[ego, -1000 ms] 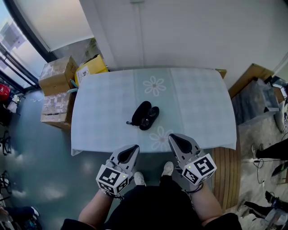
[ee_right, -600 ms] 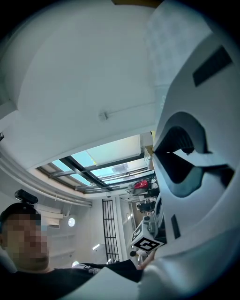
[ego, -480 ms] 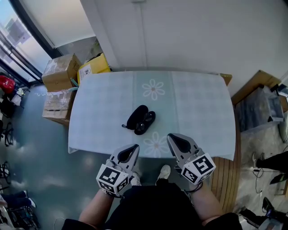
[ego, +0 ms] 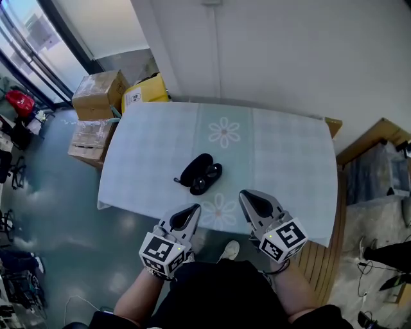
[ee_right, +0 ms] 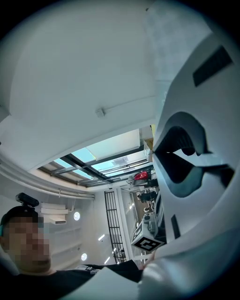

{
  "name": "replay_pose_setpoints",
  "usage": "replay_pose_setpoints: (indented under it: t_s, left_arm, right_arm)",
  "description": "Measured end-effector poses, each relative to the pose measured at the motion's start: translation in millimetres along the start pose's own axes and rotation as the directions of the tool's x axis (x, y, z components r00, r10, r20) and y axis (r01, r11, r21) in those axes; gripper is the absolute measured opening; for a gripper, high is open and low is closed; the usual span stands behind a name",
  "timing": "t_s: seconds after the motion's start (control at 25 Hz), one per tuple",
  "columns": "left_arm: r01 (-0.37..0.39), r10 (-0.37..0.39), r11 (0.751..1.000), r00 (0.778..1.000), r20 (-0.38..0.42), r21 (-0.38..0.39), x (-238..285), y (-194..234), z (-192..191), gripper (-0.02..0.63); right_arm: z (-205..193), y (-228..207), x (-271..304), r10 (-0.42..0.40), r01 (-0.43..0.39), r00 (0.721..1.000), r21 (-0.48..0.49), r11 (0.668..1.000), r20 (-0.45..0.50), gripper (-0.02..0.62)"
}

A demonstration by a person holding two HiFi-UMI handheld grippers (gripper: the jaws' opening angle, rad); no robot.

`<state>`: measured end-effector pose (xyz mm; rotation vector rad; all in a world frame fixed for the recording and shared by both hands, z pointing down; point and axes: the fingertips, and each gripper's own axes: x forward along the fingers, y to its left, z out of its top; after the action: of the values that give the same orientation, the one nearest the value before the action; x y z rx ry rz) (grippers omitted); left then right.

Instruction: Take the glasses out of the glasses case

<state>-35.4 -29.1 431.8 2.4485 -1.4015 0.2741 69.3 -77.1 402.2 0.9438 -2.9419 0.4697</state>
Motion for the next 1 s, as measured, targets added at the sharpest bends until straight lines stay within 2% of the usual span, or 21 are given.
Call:
replay_pose_setpoints:
  t_s: [0.2, 0.52, 1.0]
  left_arm:
    - [-0.039, 0.039, 0.999, 0.999, -0.002, -0.021, 5, -6, 0, 0.028]
    - [-0.065, 0.065, 0.998, 0.998, -0.018, -0.011, 12, -5, 1, 0.028]
    - [-0.050, 0.051, 0.999, 0.997, -0.049, 0.020, 33, 26, 0, 0.029]
  right_arm:
    - [0, -5, -1, 0.044, -0.044, 0.999, 0.003, 0.999, -0.015, 0.023]
    - [-4, -10, -4, 0.057, -0.056, 0.998, 0.038, 0.998, -0.016, 0.023]
    - [-5, -23, 10, 0.013, -0.012, 1.000, 0.048, 0.999, -0.018, 0.023]
